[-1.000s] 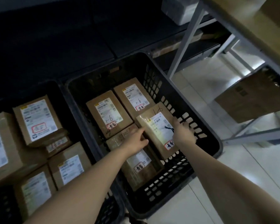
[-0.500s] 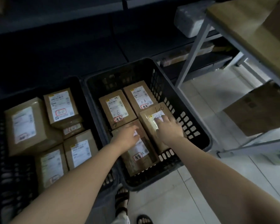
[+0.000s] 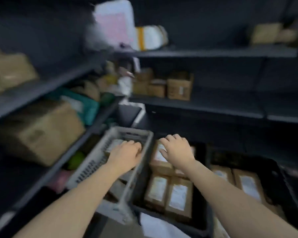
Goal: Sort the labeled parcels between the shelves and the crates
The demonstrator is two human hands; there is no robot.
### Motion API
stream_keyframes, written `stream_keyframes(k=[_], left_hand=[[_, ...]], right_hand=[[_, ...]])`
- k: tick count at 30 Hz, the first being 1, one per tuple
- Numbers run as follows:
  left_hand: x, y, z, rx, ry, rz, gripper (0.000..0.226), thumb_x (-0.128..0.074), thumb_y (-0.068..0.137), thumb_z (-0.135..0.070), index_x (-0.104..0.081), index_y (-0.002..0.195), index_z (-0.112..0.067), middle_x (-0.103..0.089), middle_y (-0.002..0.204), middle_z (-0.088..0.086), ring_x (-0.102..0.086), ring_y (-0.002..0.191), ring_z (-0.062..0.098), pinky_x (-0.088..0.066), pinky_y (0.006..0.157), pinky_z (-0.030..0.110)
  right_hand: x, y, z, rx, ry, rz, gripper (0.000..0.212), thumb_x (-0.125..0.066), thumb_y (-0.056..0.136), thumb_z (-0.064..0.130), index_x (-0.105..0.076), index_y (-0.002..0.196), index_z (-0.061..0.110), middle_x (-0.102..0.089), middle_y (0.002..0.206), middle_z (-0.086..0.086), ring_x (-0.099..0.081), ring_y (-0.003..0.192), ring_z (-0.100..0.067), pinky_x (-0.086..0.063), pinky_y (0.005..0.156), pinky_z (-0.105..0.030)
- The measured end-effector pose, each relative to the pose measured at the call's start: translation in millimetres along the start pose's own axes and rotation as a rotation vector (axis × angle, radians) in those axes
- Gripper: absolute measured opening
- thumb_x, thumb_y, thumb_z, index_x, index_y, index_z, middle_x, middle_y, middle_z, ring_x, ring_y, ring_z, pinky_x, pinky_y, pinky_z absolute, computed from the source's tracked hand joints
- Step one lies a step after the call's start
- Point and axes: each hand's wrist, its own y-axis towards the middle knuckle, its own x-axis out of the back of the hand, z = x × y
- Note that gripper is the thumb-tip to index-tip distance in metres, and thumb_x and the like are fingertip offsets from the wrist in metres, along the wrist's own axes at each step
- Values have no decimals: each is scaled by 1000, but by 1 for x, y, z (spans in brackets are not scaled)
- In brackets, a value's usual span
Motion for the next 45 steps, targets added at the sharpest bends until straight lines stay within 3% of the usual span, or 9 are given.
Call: stream_keyframes(k=[2, 9, 17, 25, 31, 38, 43, 45], left_hand=[[45, -39, 58, 131, 47, -86, 21, -43, 94, -35, -54, 109, -24, -59, 111, 0, -53, 110, 23, -43, 86, 35], [164, -203, 225, 556, 122, -295, 18, -45, 94, -32, -56, 106, -24, -60, 107, -3, -54, 101, 20, -46, 81, 36], [224, -316, 340, 761, 144, -433, 29, -47, 95, -31, -53, 122, -24, -58, 116, -2, -52, 108, 19, -44, 87, 36], [237, -281, 404, 740, 24, -470, 35, -49, 94, -35, -48, 128, -28, -50, 128, -3, -46, 118, 19, -43, 93, 37], [251, -216, 436, 745, 49, -515, 40, -47, 94, -38, -43, 133, -31, -43, 137, -3, -40, 124, 22, -39, 97, 36], [252, -155, 472, 1032, -85, -515, 49, -43, 93, -49, -33, 139, -37, -30, 146, -2, -30, 134, 27, -28, 105, 45], [240, -142, 502, 1276, -530, -749, 80, -63, 84, -46, -19, 148, -29, -16, 154, 12, -25, 138, 36, -28, 111, 49], [228, -146, 504, 1315, -926, -866, 93, -74, 72, -46, -25, 147, -22, -34, 146, 14, -40, 127, 34, -40, 103, 45]], right_hand=[[31, 37, 66, 148, 35, -98, 30, -66, 84, 38, -67, 106, 17, -66, 97, -6, -62, 96, -34, -51, 71, -42], [124, 100, 301, 627, 193, -330, 39, -46, 97, 37, -53, 133, 22, -59, 124, -4, -50, 120, -31, -43, 93, -42], [167, 123, 475, 758, 243, -350, 40, -43, 98, 37, -47, 136, 24, -54, 131, -3, -46, 124, -29, -41, 96, -42], [189, 184, 511, 606, 418, -351, 48, -49, 96, 38, -40, 141, 25, -45, 139, -5, -42, 125, -31, -43, 98, -40], [208, 268, 503, 422, 633, -368, 76, -63, 87, 47, -26, 149, 24, -29, 151, -15, -26, 139, -41, -34, 111, -48], [214, 359, 522, 358, 808, -205, 104, -71, 77, 55, 1, 150, 42, -7, 159, -14, -14, 143, -44, -30, 110, -59], [193, 377, 535, 391, 913, -228, 107, -73, 79, 41, 7, 150, 42, -16, 153, -18, -31, 135, -43, -40, 102, -53], [185, 377, 537, 424, 927, -293, 106, -71, 78, 45, 6, 150, 42, -19, 149, -18, -37, 129, -42, -45, 97, -51]])
